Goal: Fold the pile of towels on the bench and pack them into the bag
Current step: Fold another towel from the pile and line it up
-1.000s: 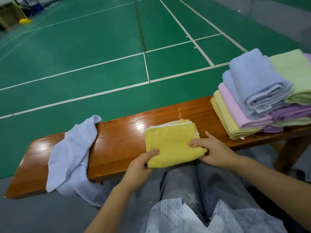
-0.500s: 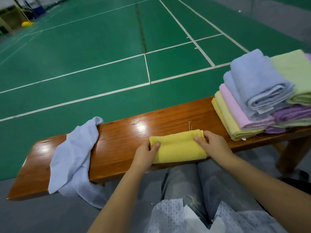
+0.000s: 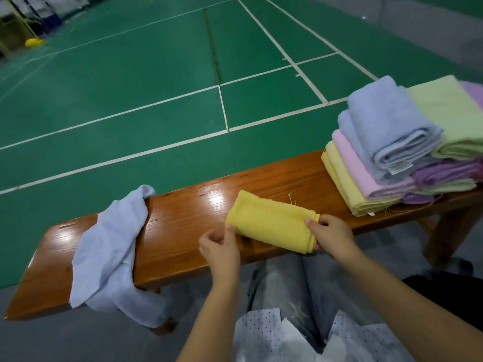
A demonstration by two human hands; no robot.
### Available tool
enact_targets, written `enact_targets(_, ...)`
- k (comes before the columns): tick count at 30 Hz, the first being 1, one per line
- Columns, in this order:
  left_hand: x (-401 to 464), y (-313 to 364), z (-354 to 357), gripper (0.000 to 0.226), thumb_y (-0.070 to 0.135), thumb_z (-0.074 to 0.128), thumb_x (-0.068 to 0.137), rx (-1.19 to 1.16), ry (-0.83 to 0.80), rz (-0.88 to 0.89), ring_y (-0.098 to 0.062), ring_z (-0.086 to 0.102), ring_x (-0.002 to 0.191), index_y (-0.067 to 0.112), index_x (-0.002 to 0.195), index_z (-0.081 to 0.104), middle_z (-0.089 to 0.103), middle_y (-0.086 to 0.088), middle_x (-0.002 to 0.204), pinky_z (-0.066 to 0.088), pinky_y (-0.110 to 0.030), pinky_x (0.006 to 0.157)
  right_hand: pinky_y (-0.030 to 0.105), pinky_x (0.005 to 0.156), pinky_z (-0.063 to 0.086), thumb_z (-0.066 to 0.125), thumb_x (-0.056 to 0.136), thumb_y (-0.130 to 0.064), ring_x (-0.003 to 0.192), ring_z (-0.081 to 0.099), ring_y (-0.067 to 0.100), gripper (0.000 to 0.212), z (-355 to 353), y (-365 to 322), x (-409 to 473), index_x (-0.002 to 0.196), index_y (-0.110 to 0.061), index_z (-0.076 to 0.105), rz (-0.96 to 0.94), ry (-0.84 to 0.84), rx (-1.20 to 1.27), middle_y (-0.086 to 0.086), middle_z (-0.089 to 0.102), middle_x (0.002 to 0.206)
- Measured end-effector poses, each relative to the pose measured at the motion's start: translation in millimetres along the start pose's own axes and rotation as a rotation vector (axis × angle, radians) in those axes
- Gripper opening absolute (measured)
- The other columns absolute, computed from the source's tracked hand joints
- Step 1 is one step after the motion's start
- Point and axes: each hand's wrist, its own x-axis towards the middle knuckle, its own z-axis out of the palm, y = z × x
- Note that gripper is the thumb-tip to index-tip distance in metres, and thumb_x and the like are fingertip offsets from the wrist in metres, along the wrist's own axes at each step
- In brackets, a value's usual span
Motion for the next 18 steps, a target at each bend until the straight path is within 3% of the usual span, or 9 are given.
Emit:
enact_targets(3,-23,-1,19,0.045,0.035,0.058,0.094,-0.124,-0.300,-0.146,-0.018,0.057,0.108,0.025,0.130,0.034,0.051,0.001,0.120,0.054,-0.036,0.090,0.033,0.061,0.058,0.058,0.094,-0.022,0.072,0.062,0.021,0.022,5,3,-4,0.078,-0.007,0.055,0.109,0.008,0.261,0.011,0.056,0.088)
enact_targets(6,-25,3,40,0.069,0.035,0.061,0.092,-0.084,-0.548,-0.107,-0.020,0.050,0.122,0.030,0.149,0.021,0.043,0.003,0.140,0.051,-0.038,0.096,0.030,0.054,0.057,0.059,0.093,-0.021,0.081,0.065,0.027,0.023,7,12,-7,0.077,-0.005,0.055,0.119,0.030,0.362,0.014,0.059,0.089)
enact_targets(12,-8,23,87,0.083,0.024,0.067,0.089,0.249,-0.661,0.072,-0.020,0.036,0.137,0.026,0.154,0.016,0.032,0.002,0.154,0.040,-0.045,0.109,0.018,0.042,0.044,0.060,0.093,-0.025,0.064,0.066,0.018,0.024,-10,22,-6,0.075,-0.009,0.058,0.113,0.107,0.459,0.008,0.063,0.070)
enact_targets(18,-4,42,130,0.076,0.013,0.062,0.091,0.345,-0.700,0.165,-0.022,0.037,0.136,0.020,0.153,0.019,0.033,-0.004,0.154,0.037,-0.041,0.110,0.015,0.039,0.041,0.058,0.094,-0.023,0.048,0.059,0.007,0.026,-27,21,0,0.072,-0.010,0.055,0.104,0.126,0.528,0.006,0.063,0.066)
